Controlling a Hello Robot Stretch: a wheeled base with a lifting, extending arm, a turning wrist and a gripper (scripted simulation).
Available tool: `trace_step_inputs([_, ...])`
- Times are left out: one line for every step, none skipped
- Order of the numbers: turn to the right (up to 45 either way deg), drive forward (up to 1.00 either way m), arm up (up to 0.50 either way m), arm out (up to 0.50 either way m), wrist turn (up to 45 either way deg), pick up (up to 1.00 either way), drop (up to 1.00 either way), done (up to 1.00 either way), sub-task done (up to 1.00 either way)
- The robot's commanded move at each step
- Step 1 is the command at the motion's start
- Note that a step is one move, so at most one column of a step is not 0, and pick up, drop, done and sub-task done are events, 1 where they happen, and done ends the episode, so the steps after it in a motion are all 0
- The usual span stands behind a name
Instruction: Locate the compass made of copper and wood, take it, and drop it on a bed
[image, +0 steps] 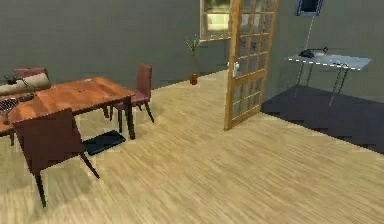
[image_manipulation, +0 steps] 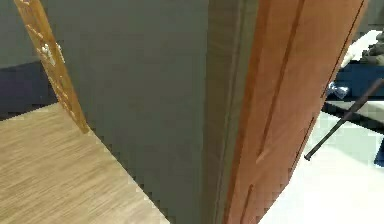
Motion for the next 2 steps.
trace_step_inputs([42.0, 0.0, 0.0, 0.0, 0.0, 0.0, 0.0, 0.0, 0.0])
trace_step_inputs([0.0, 1.0, 0.0, 0.0, 0.0, 0.0, 0.0, 0.0, 0.0])
